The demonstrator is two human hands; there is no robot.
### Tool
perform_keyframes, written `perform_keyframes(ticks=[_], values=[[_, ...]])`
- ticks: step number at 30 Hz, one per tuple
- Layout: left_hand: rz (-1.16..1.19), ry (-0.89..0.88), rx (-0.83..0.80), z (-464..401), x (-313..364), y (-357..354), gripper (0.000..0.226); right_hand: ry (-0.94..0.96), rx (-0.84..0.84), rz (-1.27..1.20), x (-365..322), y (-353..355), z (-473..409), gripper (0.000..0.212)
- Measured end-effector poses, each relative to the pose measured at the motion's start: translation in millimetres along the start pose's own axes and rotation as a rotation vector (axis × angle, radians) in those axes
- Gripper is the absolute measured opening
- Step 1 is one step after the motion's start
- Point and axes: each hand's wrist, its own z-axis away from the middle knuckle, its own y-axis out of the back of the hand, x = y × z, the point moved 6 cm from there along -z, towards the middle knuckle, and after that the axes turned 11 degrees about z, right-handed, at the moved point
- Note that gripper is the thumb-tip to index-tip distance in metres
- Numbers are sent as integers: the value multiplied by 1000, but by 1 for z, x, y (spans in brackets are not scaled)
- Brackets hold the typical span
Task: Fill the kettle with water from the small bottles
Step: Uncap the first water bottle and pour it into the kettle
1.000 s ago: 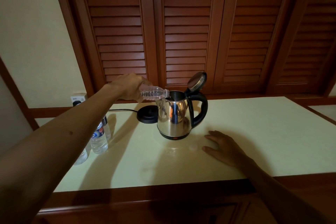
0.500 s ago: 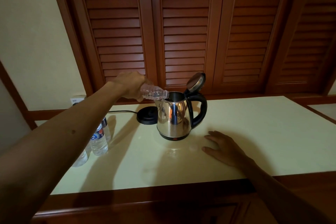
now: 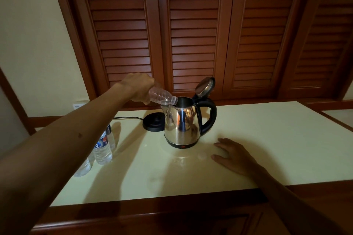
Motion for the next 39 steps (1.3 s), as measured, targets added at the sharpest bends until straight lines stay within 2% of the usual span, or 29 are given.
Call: perform_keyframes(ticks=[5, 14, 19, 25, 29, 39], values=[[-28, -35, 4, -6, 3, 0, 64, 3, 8, -6, -1, 2, 1, 69], [-233, -148, 94, -4, 27, 14, 35, 1, 3, -8, -2, 4, 1, 69], [-314, -295, 217, -3, 33, 15, 55, -10, -1, 4, -2, 3, 1, 70], [-346, -285, 261, -1, 31, 12, 57, -14, -12, 1, -1, 2, 0, 73], [-171, -166, 208, 0, 19, 1, 58, 0, -11, 3, -2, 3, 1, 71], [763, 164, 222, 53, 0, -84, 65, 65, 28, 114, -9, 4, 4, 64]])
